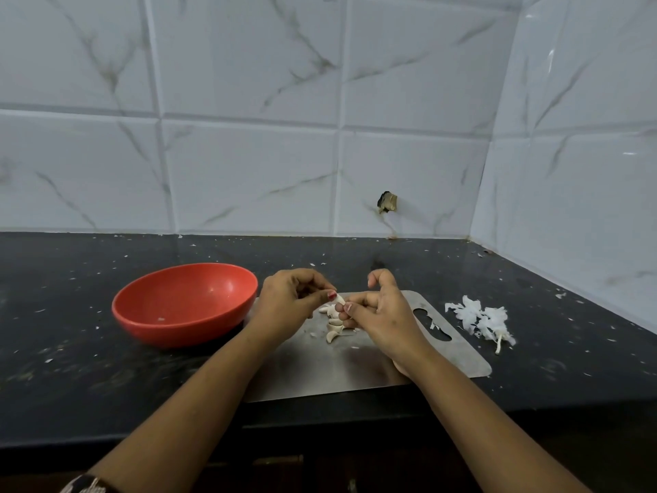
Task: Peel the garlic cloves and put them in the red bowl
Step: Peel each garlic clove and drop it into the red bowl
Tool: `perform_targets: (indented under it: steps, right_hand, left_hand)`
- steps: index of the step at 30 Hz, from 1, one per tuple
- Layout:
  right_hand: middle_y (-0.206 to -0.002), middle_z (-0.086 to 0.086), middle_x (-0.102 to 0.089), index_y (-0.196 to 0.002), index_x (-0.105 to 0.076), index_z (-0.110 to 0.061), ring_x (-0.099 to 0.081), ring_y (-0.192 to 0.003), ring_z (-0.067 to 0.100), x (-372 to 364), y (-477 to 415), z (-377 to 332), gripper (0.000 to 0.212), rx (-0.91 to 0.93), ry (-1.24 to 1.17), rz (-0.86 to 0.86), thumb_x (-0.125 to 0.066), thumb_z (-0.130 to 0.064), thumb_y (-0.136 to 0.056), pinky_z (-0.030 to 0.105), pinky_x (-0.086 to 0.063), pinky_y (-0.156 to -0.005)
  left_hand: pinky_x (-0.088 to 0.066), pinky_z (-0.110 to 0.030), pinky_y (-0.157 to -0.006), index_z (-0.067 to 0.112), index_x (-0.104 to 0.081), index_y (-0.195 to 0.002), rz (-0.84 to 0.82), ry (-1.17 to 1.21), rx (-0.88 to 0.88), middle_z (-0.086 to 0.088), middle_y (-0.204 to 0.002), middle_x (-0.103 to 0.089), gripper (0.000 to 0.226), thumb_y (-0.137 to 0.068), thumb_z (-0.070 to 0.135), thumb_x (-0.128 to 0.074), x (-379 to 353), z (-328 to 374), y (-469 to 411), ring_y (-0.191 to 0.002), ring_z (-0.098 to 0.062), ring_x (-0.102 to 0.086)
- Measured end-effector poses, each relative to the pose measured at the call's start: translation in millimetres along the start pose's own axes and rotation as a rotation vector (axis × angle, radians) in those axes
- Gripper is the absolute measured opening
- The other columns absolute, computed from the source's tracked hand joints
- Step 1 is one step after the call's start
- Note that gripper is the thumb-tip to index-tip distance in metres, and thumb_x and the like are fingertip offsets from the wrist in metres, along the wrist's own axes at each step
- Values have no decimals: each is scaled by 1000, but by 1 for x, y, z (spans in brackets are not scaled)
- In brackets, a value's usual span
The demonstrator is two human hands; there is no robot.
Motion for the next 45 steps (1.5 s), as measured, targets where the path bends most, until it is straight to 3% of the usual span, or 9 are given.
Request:
perform_targets:
  steps: [5,8,21,28,32,36,40,45]
  right_hand:
    - [-82,9,-74,-93,-32,-19,-70,-71,18,4,0,-2,36,16,20,39,-59,4,-91,29,-58,-72]
    - [-86,11,-75,-98,-34,-20,-71,-73,18,4,1,-1,36,1,-2,37,-61,3,-90,25,-57,-71]
    - [-86,12,-74,-96,-33,-20,-72,-75,19,4,1,-5,35,21,14,28,-57,5,-92,23,-56,-69]
    - [-83,8,-75,-94,-30,-21,-70,-73,21,6,0,-4,40,21,81,30,-60,6,-89,29,-56,-71]
    - [-80,4,-75,-89,-29,-20,-61,-67,31,10,1,-11,40,84,192,79,-63,1,-84,37,-46,-64]
    - [-80,6,-75,-91,-30,-21,-66,-64,15,8,2,-9,40,72,125,55,-63,1,-87,28,-54,-67]
    - [-80,8,-74,-94,-32,-22,-70,-72,20,6,0,-4,35,36,40,43,-54,5,-90,29,-57,-73]
    - [-81,8,-74,-94,-32,-22,-69,-70,19,7,-1,-8,37,79,58,40,-62,0,-90,26,-57,-71]
  left_hand:
    - [-47,-17,-52,16,-74,-80,10,-37,-10,1,-71,-70,6,-82,10,-73,-1,3,1,-55,-3,-56]
    - [-50,-19,-56,17,-74,-81,28,-50,-15,4,-72,-71,6,-82,11,-74,2,2,1,-61,-9,-61]
    - [-40,-8,-55,14,-75,-82,45,-232,-169,19,-63,-61,8,-79,7,-75,3,22,7,-58,-1,-56]
    - [-41,-9,-57,13,-75,-79,52,-258,-227,1,-68,-69,7,-78,7,-76,0,26,9,-71,-16,-59]
    - [-46,-16,-58,15,-74,-79,35,-237,-230,2,-70,-70,7,-80,8,-75,-3,27,10,-68,-16,-61]
    - [-43,-10,-58,13,-74,-79,35,-202,-184,7,-69,-67,6,-80,7,-74,-1,23,9,-65,-5,-59]
    - [-42,-10,-57,17,-73,-77,57,-207,-167,4,-69,-69,8,-80,10,-75,2,20,8,-64,-8,-58]
    - [-42,-11,-55,11,-75,-82,54,-110,-120,10,-64,-65,3,-80,9,-75,2,17,8,-56,-2,-56]
Point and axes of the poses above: each hand's wrist, its own y-axis away from the middle knuckle, its own x-axis out of the back of the hand, z = x × y, the point moved 10 cm from there along -y, towards the middle knuckle
